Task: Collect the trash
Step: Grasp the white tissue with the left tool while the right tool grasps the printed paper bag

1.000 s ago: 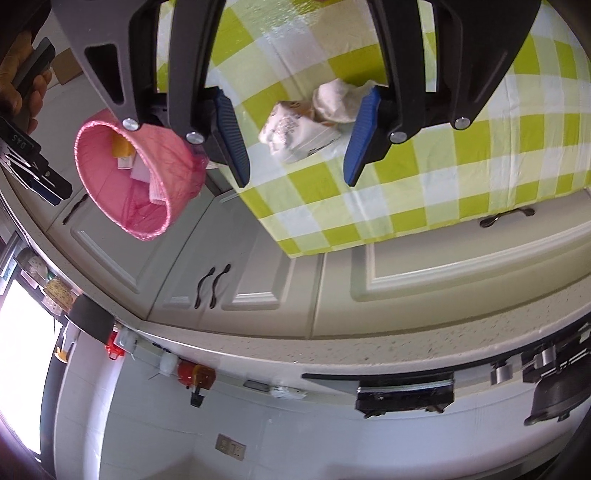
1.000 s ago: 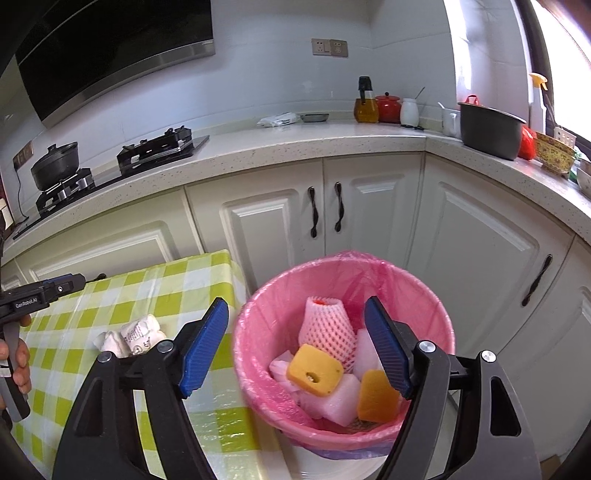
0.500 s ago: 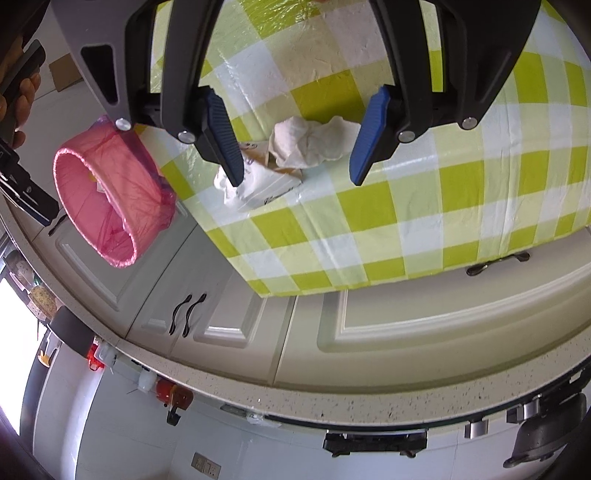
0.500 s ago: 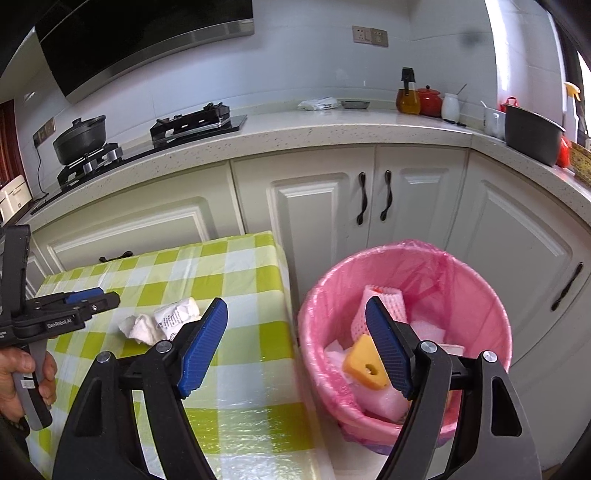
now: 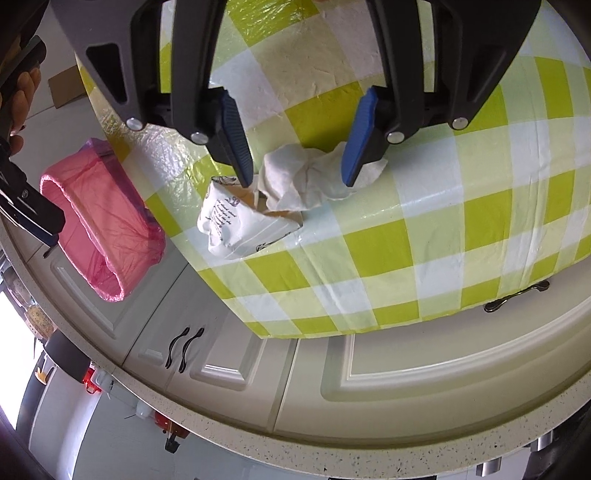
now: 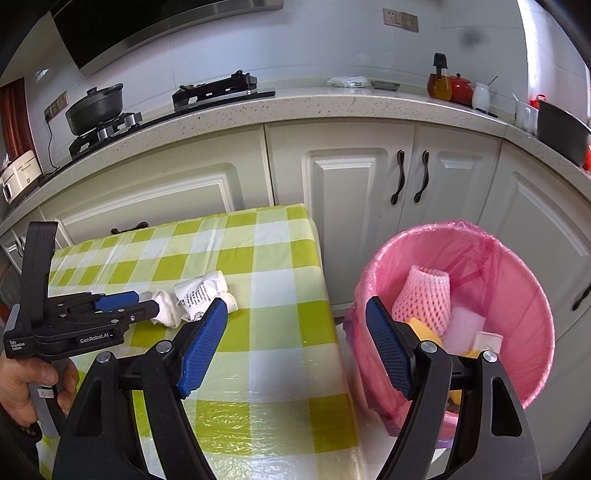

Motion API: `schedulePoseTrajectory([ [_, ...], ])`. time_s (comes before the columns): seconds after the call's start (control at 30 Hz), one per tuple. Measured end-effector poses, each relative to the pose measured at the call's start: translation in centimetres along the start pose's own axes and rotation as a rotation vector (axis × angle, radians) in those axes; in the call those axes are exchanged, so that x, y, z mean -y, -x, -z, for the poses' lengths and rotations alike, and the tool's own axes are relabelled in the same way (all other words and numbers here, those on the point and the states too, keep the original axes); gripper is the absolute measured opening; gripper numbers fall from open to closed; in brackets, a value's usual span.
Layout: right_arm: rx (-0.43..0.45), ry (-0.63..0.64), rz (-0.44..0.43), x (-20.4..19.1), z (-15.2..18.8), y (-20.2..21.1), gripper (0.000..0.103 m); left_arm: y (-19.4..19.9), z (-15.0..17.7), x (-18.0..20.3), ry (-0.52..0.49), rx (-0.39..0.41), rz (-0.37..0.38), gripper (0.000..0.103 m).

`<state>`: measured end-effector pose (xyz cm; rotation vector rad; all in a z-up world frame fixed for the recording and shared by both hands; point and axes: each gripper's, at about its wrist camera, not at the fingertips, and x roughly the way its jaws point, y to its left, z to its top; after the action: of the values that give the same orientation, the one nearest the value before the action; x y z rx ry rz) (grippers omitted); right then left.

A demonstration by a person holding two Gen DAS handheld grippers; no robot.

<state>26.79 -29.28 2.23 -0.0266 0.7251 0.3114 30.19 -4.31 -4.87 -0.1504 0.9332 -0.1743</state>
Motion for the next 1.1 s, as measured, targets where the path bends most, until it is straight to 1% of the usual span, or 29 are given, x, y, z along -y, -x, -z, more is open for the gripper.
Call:
schedulePoseTrajectory([
  [0.03, -0.003, 0.003, -0.002, -0.2, 0.0, -0.2, 0.073, -0.1, 0.0, 0.0, -0.002, -0.004, 0.003, 0.045],
  [0.2, -0.024, 0.012, -0.009, -1.0, 0.2, -1.3, 0.073, -1.0, 0.1, 0.2, -0.017, -0.02, 0.007, 0.045],
  [0.23, -0.029, 0.014, -0.012, -1.2, 0.2, -1.5, 0.073, -1.2, 0.1, 0.2, -0.016, -0.024, 0.007, 0.043],
  [0.27, -0.033, 0.017, -0.014, -1.4, 0.3, -1.7, 0.073, -1.3, 0.1, 0.2, -0.017, -0.027, 0.009, 0.036],
  [0.37, -0.047, 0.022, -0.022, -1.9, 0.4, -2.4, 0.073, -1.6, 0.0, 0.0, -0.023, -0.032, 0.013, 0.026],
  [0.43, -0.057, 0.021, -0.03, -2.2, 0.5, -2.9, 0.073, -1.6, -0.1, -0.3, -0.023, -0.033, 0.016, 0.021],
  [0.5, -0.067, 0.025, -0.038, -2.8, 0.6, -3.5, 0.073, -1.5, -0.2, -0.6, -0.019, -0.031, 0.018, 0.019],
  [0.57, -0.075, 0.029, -0.049, -3.3, 0.6, -4.0, 0.074, -1.4, -0.2, -0.9, -0.019, -0.032, 0.02, 0.015],
  [0.8, -0.104, 0.061, -0.081, -5.9, 0.6, -6.0, 0.074, -0.9, -0.3, -2.3, -0.008, -0.023, 0.015, 0.013],
  [1.1, -0.152, 0.101, -0.085, -8.2, 0.6, -9.3, 0.074, -0.1, -0.8, -4.0, 0.0, -0.005, -0.01, 0.013],
])
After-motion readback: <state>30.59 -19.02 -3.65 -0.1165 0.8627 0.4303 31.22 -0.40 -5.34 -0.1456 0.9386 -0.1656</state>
